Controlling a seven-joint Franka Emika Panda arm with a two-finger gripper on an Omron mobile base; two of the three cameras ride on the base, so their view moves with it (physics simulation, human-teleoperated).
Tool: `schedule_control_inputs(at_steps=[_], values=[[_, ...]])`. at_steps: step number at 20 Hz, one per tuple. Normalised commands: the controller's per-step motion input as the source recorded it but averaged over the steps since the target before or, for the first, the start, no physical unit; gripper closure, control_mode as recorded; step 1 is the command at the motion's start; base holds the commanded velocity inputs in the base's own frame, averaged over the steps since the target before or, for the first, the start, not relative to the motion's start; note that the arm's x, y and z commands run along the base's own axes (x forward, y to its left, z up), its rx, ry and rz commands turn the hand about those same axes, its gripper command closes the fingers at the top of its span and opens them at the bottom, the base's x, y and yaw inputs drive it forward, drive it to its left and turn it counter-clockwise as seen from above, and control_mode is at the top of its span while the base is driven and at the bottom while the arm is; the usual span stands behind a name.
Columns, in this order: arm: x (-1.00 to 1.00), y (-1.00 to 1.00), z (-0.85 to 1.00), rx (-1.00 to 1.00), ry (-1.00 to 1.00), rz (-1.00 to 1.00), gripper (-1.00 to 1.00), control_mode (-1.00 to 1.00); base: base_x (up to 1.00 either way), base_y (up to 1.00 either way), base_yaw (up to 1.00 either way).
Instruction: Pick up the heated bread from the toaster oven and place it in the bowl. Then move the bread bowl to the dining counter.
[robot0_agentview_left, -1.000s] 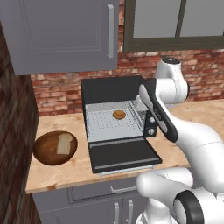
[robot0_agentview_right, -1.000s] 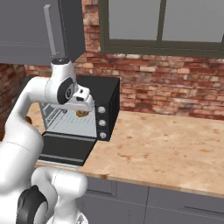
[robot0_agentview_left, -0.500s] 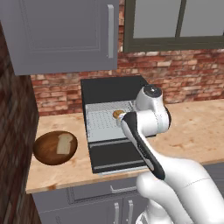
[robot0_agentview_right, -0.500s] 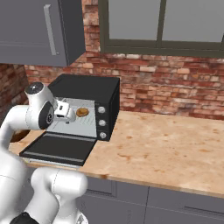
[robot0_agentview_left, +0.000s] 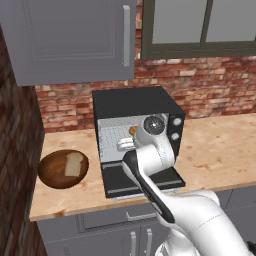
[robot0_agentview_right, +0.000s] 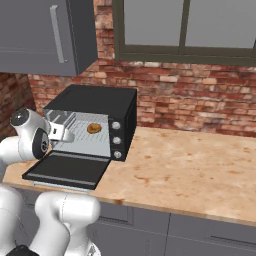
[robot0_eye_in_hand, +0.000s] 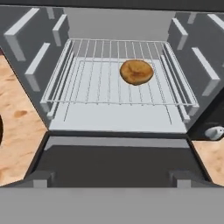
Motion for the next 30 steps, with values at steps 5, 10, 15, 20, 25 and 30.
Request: schedule_control_inputs(at_steps=[5, 10, 15, 20, 25, 30], values=[[0.40, 0.00, 0.00, 0.00, 0.00, 0.00, -1.00, -1.00, 0.00, 0.00, 0.00], [0.48, 0.01, -0.05, 0.00, 0.00, 0.00, -1.00, -1.00, 0.00, 0.00, 0.00], [0.43, 0.02, -0.32, 0.00, -0.04, 0.00, -1.00, -1.00, 0.00, 0.00, 0.00], [0.36, 0.00, -0.22, 0.00, -0.05, 0.00, -1.00, -1.00, 0.00, 0.00, 0.00], [0.21, 0.00, -0.07, 0.00, -0.01, 0.00, -1.00, -1.00, 0.00, 0.00, 0.00], [0.23, 0.00, -0.02, 0.00, 0.00, 0.00, -1.00, -1.00, 0.00, 0.00, 0.00]])
